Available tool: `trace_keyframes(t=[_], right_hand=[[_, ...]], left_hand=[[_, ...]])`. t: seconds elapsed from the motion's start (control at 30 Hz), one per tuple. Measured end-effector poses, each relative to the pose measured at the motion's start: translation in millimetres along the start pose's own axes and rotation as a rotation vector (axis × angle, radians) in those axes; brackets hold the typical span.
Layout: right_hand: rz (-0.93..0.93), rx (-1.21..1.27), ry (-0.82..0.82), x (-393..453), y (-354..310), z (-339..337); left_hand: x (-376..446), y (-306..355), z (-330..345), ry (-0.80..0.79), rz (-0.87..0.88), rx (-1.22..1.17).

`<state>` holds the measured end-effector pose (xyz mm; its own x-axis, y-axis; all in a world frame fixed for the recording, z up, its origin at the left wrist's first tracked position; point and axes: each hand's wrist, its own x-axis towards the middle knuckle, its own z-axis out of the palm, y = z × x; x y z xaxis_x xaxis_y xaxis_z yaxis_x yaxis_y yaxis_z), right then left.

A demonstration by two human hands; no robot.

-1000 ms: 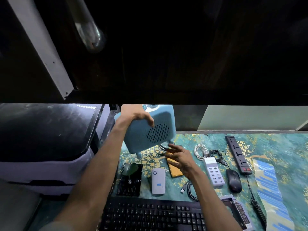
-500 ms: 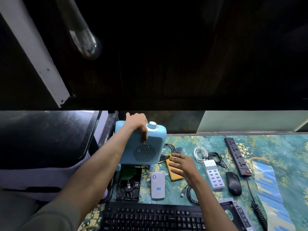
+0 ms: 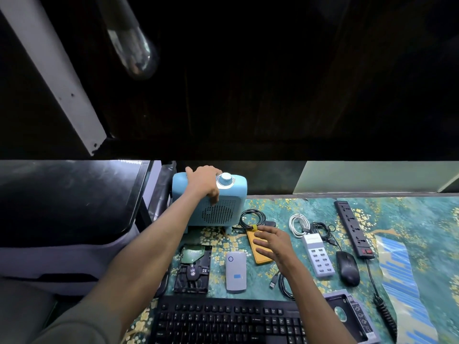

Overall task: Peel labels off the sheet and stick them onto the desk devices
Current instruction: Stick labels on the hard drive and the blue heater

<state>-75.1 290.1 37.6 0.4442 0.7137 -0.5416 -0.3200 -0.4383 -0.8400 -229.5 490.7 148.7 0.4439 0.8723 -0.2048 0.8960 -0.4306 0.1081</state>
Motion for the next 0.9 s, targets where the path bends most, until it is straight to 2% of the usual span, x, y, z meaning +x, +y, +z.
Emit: trace_keyframes(t=[0.1, 0.17, 0.33, 0.57, 0.73, 0.8, 0.9], right_hand=[[-0.009, 0.003, -0.014, -2.5, -0.1, 2.8], [-0.018, 0.009, -0.018, -4.4, 0.2, 3.7], [-0.038, 0.019, -0.005, -9.0, 9.8, 2.6], [-0.028, 0.003, -0.012, -22.5, 22.7, 4.2], [-0.047, 0.004, -0.009, -28.8, 23.6, -1.4], [-0.053, 0.008, 0.001, -31.6, 23.6, -4.4], [-0.057, 0.017, 0.017, -35.2, 25.2, -8.5]], left_hand=[[-2.8, 4.1, 10.6, 0.056, -0.03, 0.082], [-6.2, 5.4, 19.5, 0.148, -0.043, 0.089], [-19.0, 1.7, 35.6, 0.305, -0.065, -0.02], [-30.5, -3.8, 26.4, 0.295, -0.121, -0.239], [-36.6, -2.6, 30.7, 0.305, -0.113, -0.28], [-42.1, 2.6, 41.7, 0.404, -0.085, -0.307], [-57.6, 18.9, 59.5, 0.682, 0.073, -0.497]])
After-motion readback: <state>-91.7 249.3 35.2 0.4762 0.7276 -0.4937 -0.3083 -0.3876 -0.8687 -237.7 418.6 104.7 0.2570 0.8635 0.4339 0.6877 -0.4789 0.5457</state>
